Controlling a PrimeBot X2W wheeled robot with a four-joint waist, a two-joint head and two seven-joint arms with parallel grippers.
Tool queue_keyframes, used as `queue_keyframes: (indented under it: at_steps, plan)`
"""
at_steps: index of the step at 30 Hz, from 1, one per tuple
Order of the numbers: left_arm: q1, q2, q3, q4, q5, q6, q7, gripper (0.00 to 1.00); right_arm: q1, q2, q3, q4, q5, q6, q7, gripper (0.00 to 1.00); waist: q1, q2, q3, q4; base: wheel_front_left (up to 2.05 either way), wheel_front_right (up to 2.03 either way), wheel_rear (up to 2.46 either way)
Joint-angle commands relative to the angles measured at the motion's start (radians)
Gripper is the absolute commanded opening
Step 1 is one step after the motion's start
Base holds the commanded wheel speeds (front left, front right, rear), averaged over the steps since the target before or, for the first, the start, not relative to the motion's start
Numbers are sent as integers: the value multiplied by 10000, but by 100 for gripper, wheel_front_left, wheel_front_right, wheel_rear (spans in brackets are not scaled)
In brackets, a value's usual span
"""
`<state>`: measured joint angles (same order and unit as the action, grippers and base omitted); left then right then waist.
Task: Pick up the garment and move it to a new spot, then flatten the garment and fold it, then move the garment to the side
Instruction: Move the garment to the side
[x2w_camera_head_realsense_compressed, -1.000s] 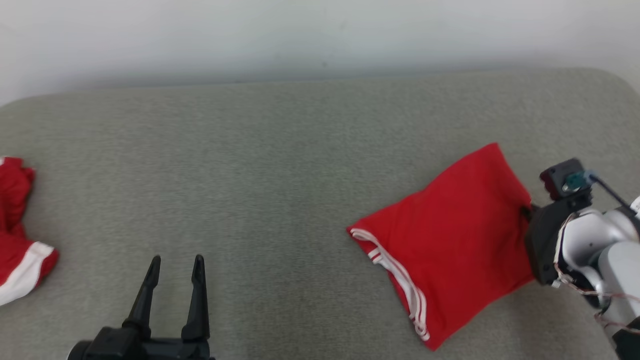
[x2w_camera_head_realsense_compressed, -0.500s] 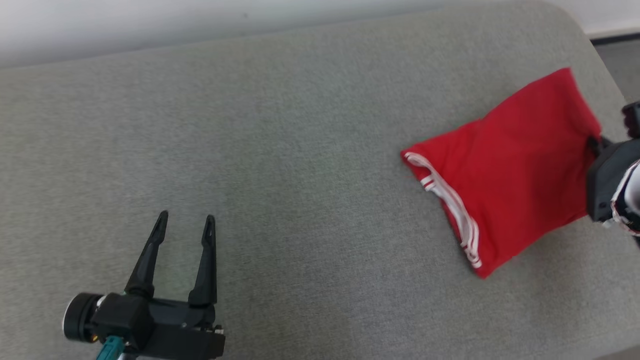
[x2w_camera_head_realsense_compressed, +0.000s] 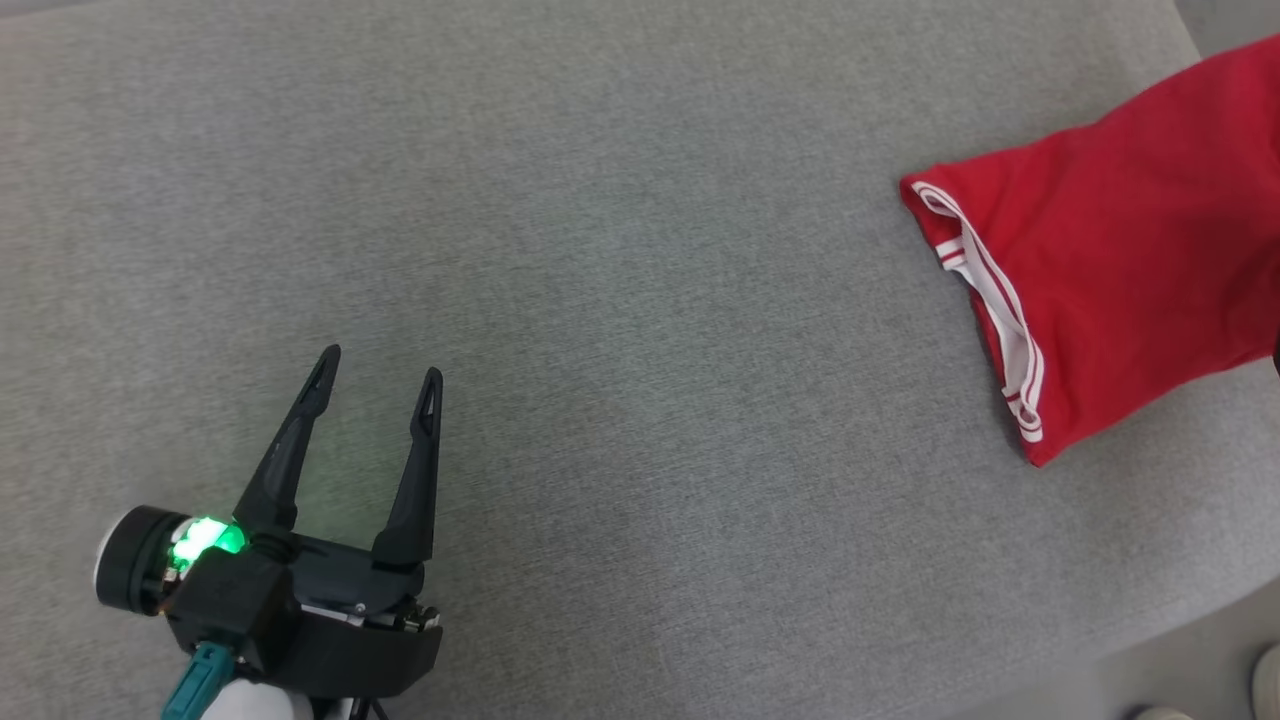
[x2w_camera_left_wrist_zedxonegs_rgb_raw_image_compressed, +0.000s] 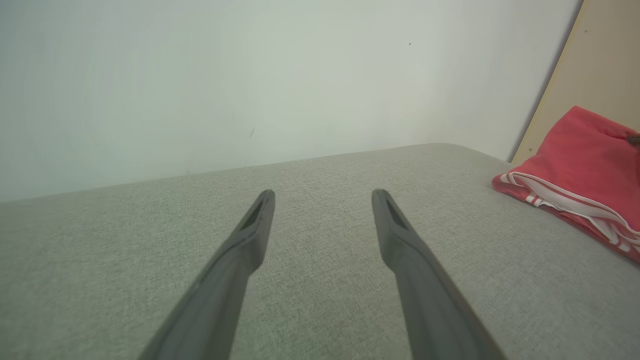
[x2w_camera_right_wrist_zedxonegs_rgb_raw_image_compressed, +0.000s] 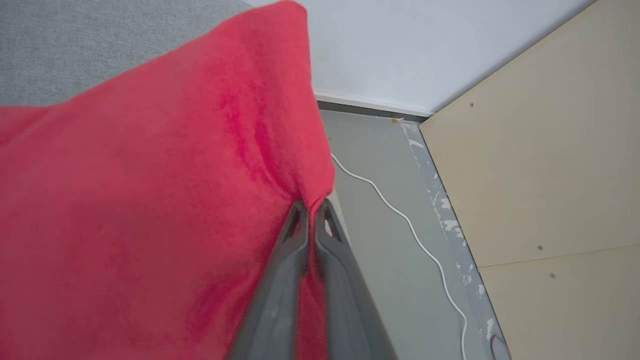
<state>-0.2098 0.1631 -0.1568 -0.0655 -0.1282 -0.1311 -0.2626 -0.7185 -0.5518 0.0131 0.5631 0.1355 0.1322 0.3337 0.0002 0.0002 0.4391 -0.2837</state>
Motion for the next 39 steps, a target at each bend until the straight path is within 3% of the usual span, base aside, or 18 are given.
queue_keyframes:
  at_steps: [1, 16, 17, 18, 19, 28, 39]
  plan:
    - [-139, 113, 4, -113, 8, 14, -27, 100, -182, 90, 17, -150, -96, -30, -185, 0, -2, -2, 325, -362, 0, 0, 0]
    - [-216, 445, -183, -280, -42, 13, -27, 100, -581, -53, 185, 283, -519, -30, -1218, 0, -2, -2, 540, -466, 0, 0, 0]
    - [-209, 444, -181, -274, -46, 13, -27, 100, -583, -42, 173, 330, -555, -30, -1254, 29, -2, -2, 537, -444, 0, 0, 0]
    - [-207, 435, -182, -267, -47, 13, -27, 100, -584, -63, 162, 392, -564, -30, -1287, 81, -2, -2, 530, -411, 0, 0, 0]
    - [-206, 420, -178, -264, -49, 12, -27, 100, -586, -57, 142, 448, -550, -30, -1352, 100, -2, -2, 514, -378, 0, 0, 0]
    - [86, 54, 57, -116, -185, 58, -27, 100, -24, 291, 7, 364, -487, -30, -1765, 100, -2, -2, -121, 166, 0, 0, 0]
    - [1164, -620, 1066, 606, -602, 125, -28, 100, 1722, 1133, -527, -1012, -248, -29, -2217, 100, -2, -2, -1977, 1208, 0, 0, 0]
